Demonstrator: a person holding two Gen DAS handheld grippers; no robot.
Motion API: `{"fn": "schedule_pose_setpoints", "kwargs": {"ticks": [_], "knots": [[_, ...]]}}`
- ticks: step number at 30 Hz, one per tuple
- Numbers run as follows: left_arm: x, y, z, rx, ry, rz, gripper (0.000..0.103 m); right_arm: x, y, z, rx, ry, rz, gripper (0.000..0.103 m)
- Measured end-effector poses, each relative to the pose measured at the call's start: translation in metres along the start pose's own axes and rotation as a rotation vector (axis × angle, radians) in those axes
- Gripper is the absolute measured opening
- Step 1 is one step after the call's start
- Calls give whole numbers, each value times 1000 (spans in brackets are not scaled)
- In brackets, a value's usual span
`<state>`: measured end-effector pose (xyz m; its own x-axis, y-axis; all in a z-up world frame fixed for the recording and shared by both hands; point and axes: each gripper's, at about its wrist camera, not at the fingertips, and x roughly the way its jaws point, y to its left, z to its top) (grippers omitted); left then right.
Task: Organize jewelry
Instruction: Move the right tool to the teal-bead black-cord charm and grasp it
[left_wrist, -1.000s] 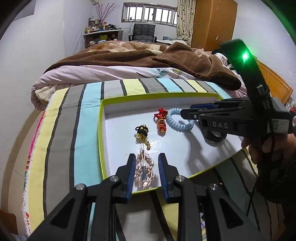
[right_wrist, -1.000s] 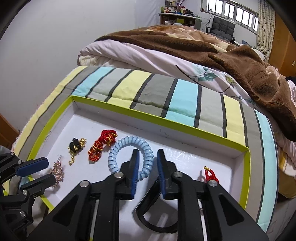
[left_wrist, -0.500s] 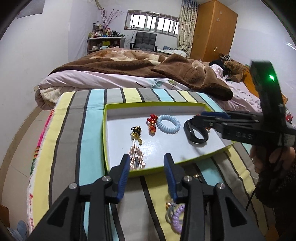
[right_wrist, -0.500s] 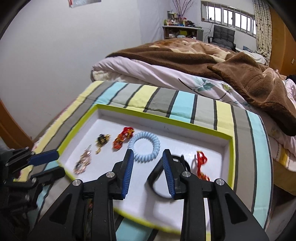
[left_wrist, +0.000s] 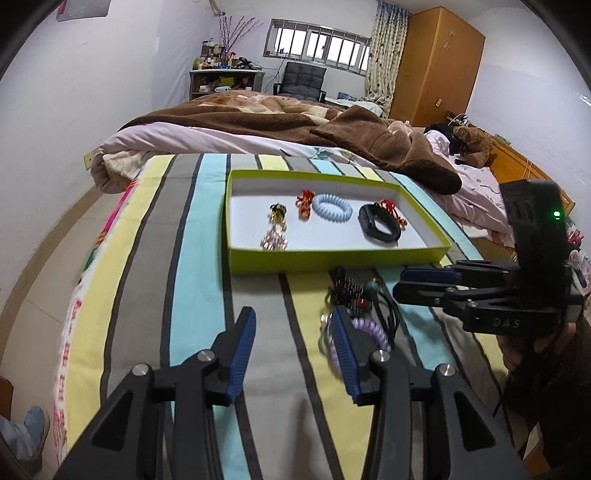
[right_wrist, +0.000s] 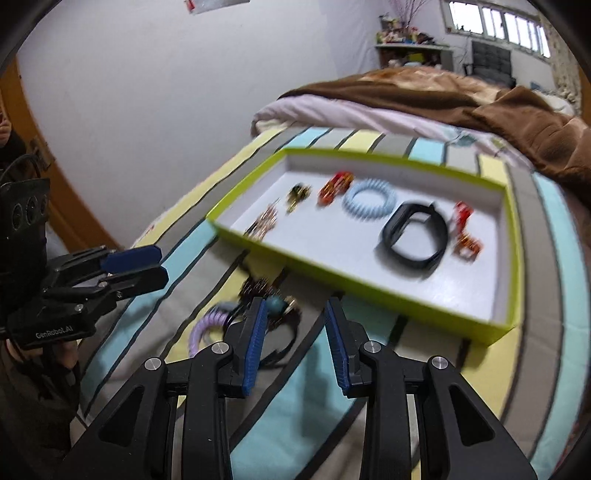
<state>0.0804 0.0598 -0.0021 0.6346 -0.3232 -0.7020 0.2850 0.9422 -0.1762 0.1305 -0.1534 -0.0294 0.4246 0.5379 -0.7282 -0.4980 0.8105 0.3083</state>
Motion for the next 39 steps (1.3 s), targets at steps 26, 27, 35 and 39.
{"fn": "schedule_pose_setpoints", "kwargs": {"ticks": [26, 27, 35, 39], "knots": [[-10, 7, -24, -40, 29, 16, 44, 29, 8, -3, -44, 25, -77, 6], [-9, 6, -24, -38, 32, 12, 44, 28, 8, -4, -45, 24, -82, 6], [-2, -5, -27, -28, 56, -29, 44, 9, 6, -5, -17, -36, -86, 6], [7, -15, -28, -13, 79, -43, 44, -3, 1, -8, 10, -62, -90, 6]]}}
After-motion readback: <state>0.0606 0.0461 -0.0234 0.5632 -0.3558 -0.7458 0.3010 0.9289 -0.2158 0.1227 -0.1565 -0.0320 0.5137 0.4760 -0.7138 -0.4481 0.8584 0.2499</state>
